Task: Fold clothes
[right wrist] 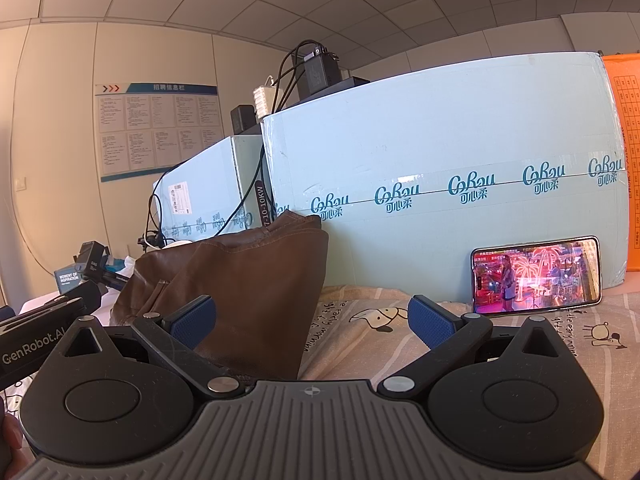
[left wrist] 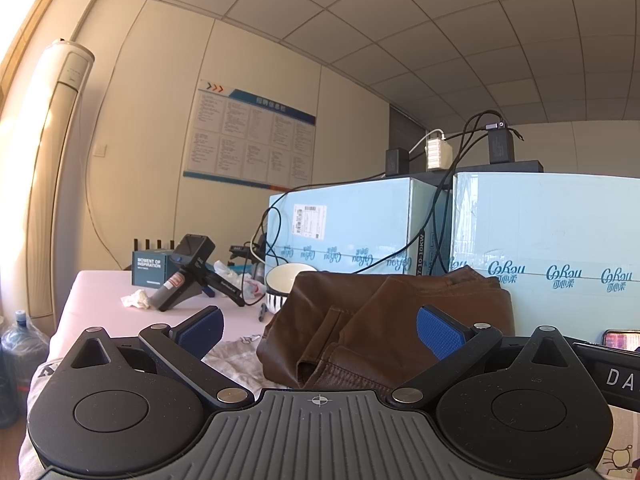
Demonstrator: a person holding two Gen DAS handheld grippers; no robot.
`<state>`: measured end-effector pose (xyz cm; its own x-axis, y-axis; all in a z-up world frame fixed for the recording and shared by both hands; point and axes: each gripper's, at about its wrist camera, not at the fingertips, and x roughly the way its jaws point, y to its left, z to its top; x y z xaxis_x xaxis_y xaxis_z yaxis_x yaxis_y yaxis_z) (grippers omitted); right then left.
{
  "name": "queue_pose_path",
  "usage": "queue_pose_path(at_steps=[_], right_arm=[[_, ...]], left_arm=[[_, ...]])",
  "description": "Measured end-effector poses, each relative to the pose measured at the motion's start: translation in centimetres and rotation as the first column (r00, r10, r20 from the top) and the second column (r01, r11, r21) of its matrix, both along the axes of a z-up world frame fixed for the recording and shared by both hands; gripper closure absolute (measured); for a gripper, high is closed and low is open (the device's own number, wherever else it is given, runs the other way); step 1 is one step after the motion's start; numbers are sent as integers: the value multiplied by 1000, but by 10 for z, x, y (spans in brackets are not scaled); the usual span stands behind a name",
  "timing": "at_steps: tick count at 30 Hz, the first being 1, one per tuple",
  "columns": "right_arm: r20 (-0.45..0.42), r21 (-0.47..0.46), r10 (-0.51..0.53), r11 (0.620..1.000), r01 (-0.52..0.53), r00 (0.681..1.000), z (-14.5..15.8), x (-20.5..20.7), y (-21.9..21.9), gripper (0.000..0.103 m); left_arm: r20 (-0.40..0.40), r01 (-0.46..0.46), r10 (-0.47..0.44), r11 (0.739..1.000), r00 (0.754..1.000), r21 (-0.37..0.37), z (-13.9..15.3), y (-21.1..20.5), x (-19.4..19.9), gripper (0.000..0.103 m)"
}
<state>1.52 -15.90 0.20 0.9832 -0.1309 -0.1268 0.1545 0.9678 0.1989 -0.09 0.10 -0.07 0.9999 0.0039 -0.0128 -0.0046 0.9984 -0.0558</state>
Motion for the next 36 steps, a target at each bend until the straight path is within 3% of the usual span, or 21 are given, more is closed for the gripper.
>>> queue_pose_path(at_steps=[11, 23, 36], right_arm=[[0, 1, 0, 1000, 0, 1000, 2, 0, -3, 0], [0, -1, -10, 1000, 10, 1000, 0, 1, -1, 0], [3, -30, -48, 998, 48, 999, 1, -2, 4, 0]], left_arm=[[2, -6, 6, 1000, 1000, 1, 0, 0, -1, 0], [67, -57, 54, 998, 996, 40, 2, -6, -14, 0], [15, 67, -67, 998, 998, -21, 1, 5, -6, 0]])
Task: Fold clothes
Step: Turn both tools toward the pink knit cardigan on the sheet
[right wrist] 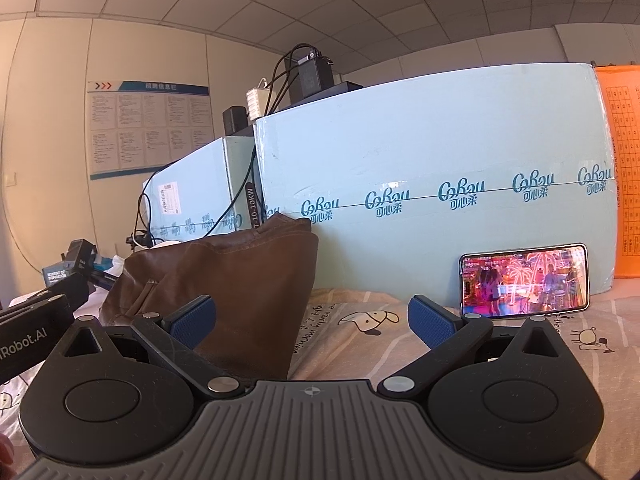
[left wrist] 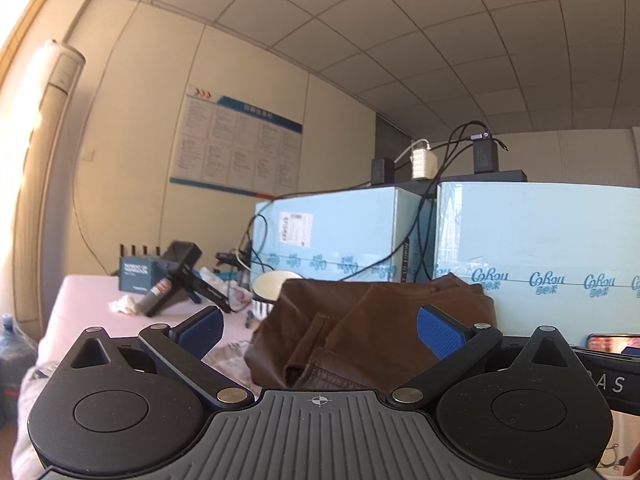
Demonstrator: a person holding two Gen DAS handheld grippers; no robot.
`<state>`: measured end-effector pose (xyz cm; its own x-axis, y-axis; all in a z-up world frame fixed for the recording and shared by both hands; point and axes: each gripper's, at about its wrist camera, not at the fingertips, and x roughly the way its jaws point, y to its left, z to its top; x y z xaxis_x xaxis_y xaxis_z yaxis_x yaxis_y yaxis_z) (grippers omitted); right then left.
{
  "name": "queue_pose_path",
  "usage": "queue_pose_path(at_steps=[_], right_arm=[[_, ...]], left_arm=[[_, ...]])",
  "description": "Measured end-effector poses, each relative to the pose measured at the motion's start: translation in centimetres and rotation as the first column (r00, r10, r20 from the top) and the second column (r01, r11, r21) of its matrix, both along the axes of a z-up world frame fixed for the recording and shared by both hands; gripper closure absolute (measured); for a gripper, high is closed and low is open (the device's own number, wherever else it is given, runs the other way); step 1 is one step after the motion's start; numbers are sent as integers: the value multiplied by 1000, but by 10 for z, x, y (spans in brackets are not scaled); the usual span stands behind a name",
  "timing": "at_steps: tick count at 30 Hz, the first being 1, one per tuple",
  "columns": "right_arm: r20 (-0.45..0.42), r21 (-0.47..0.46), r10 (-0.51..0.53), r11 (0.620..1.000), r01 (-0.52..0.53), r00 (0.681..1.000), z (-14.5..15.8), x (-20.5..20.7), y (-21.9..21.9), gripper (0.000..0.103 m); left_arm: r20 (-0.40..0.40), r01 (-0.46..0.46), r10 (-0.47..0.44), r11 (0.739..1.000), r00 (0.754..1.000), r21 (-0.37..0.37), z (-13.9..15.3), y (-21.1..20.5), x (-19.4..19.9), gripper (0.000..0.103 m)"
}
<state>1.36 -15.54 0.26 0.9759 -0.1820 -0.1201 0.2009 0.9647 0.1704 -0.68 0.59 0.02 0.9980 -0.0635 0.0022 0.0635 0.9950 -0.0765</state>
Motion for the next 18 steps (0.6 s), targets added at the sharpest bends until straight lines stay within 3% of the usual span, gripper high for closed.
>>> queue_pose_path(at_steps=[6, 18], right_arm=[[1, 6, -29, 1000, 29, 1000, 6, -7, 4, 0], [14, 11, -98, 995, 98, 995, 30, -61, 11, 0]], left_arm=[[37, 30, -30, 1000, 999, -7, 4, 5, -2, 0], [73, 201, -192, 970, 979, -139, 18, 22, -18, 0]])
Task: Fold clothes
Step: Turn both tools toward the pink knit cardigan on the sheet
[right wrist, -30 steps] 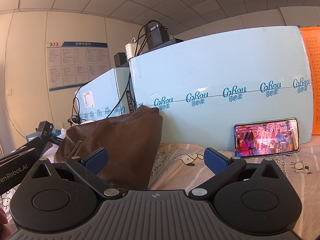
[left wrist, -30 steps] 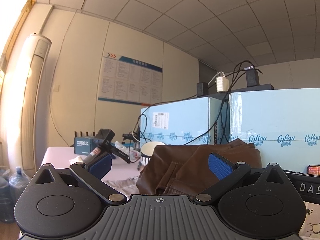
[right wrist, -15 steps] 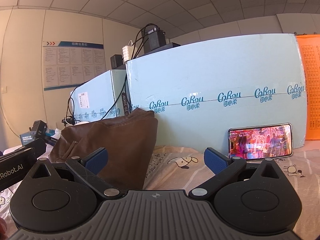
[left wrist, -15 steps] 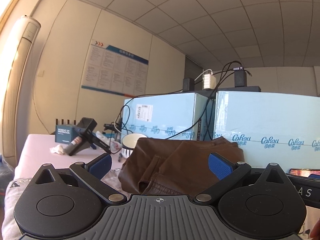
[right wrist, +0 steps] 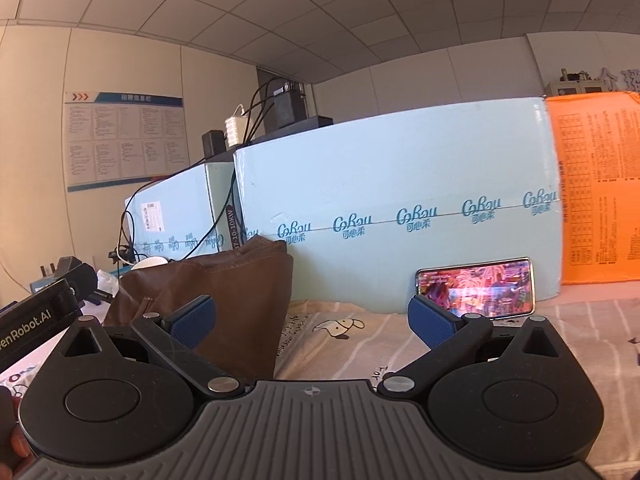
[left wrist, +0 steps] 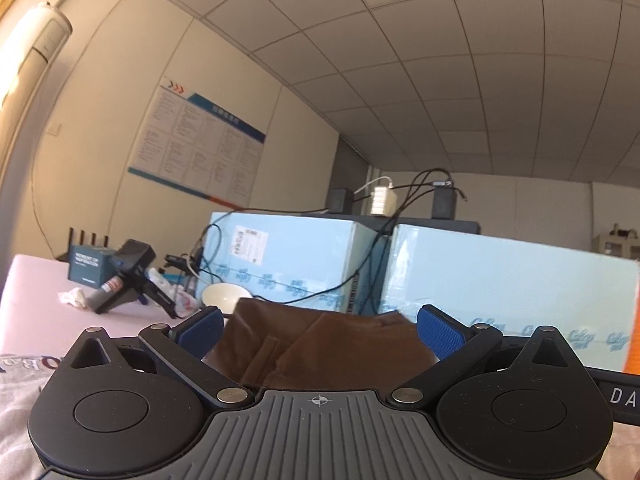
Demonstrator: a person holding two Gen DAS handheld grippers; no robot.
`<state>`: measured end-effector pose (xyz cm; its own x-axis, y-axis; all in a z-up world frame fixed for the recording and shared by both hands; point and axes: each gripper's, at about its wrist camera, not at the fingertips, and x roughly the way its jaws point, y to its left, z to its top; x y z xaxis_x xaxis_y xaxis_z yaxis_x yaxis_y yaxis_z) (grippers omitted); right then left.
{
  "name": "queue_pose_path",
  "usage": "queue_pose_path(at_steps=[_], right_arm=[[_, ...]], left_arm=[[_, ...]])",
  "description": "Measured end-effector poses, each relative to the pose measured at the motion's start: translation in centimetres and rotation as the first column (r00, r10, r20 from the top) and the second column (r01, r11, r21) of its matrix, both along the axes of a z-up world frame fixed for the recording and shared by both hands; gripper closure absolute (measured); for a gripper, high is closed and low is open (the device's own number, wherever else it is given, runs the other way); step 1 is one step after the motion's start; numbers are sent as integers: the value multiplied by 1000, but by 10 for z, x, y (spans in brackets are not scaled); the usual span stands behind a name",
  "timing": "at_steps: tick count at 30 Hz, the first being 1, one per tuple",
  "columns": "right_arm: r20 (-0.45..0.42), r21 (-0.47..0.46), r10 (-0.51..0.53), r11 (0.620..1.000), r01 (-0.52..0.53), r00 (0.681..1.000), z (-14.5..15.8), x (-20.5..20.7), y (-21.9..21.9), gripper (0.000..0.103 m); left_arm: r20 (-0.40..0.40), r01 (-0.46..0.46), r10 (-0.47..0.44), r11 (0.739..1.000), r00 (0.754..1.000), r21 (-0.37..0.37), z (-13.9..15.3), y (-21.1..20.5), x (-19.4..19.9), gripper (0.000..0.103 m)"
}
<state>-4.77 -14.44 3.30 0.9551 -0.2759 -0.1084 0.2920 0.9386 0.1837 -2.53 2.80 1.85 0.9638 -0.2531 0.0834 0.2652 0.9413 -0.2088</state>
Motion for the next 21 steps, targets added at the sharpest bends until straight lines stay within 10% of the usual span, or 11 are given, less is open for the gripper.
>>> queue_pose_path(at_steps=[11, 21], right_arm=[[34, -1, -128, 992, 128, 991, 19, -73, -16, 0], [24, -11, -439, 898, 439, 898, 10, -154, -76, 0]], left_arm=[[34, 288, -289, 957, 957, 31, 17, -36, -27, 0], [66, 531, -539, 840, 840, 108, 33, -115, -45, 0]])
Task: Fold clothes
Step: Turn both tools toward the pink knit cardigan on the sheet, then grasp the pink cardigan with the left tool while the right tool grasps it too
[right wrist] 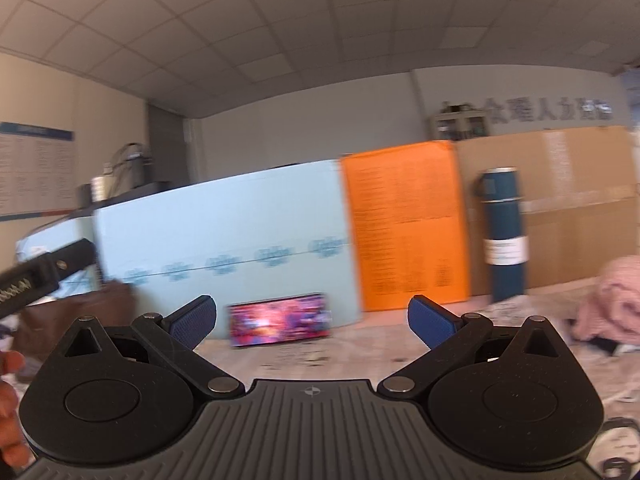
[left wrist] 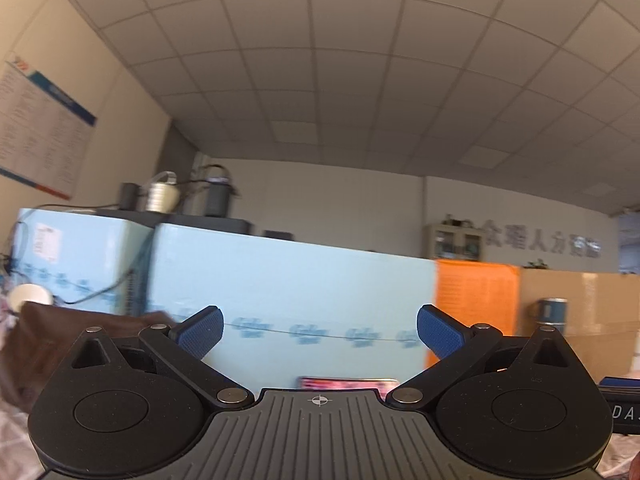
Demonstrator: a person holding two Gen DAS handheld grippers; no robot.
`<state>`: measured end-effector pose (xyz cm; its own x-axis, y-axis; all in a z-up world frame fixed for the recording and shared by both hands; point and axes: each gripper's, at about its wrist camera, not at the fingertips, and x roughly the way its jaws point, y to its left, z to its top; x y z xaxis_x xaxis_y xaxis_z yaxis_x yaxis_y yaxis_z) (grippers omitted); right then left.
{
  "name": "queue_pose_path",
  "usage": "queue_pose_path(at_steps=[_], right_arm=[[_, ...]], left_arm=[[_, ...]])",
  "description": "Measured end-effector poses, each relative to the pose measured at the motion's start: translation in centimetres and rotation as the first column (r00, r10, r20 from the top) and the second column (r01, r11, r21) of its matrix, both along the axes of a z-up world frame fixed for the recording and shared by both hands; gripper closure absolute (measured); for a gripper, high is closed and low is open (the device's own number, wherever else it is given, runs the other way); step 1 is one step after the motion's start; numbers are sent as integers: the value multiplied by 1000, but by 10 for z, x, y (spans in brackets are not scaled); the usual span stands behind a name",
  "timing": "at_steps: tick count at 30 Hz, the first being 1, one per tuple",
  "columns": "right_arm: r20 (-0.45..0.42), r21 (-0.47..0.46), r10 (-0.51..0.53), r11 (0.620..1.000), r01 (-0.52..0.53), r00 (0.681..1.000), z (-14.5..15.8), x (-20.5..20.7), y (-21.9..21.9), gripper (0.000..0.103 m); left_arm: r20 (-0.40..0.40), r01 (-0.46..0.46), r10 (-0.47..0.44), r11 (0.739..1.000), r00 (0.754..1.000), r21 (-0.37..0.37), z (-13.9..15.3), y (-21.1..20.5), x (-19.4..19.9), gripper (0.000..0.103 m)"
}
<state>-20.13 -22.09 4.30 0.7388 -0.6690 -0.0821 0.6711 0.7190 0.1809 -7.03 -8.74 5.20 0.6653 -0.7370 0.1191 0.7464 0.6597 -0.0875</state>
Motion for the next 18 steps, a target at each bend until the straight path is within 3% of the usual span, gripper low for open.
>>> queue_pose_path(at_steps=[5, 7, 9, 12, 15, 18], right_arm=[[-39, 3, -205, 979, 205, 978, -9, -43, -44, 0], [-57, -1, -285, 958, 286, 957, -12, -62, -64, 0], [-76, 9, -365, 930, 367, 928, -15, -81, -89, 0], [-142, 33, -453, 886, 462, 880, -19, -101, -129, 2], [-229, 59, -476, 864, 500, 849, -26, -115, -165, 3], [-312, 62, -464, 861, 505, 829, -35, -119, -191, 5]], left_arm=[[-6, 168, -168, 984, 986, 55, -4, -45, -7, 0], [-23, 233, -232, 968, 972, 92, -7, -67, -10, 0], [-87, 328, -319, 937, 944, 124, -9, -88, -18, 0], [-226, 471, -441, 876, 869, 100, -15, -119, -19, 0], [-375, 593, -533, 803, 758, 57, -21, -150, -16, 0], [-448, 639, -556, 767, 700, 48, -29, -180, -24, 0]])
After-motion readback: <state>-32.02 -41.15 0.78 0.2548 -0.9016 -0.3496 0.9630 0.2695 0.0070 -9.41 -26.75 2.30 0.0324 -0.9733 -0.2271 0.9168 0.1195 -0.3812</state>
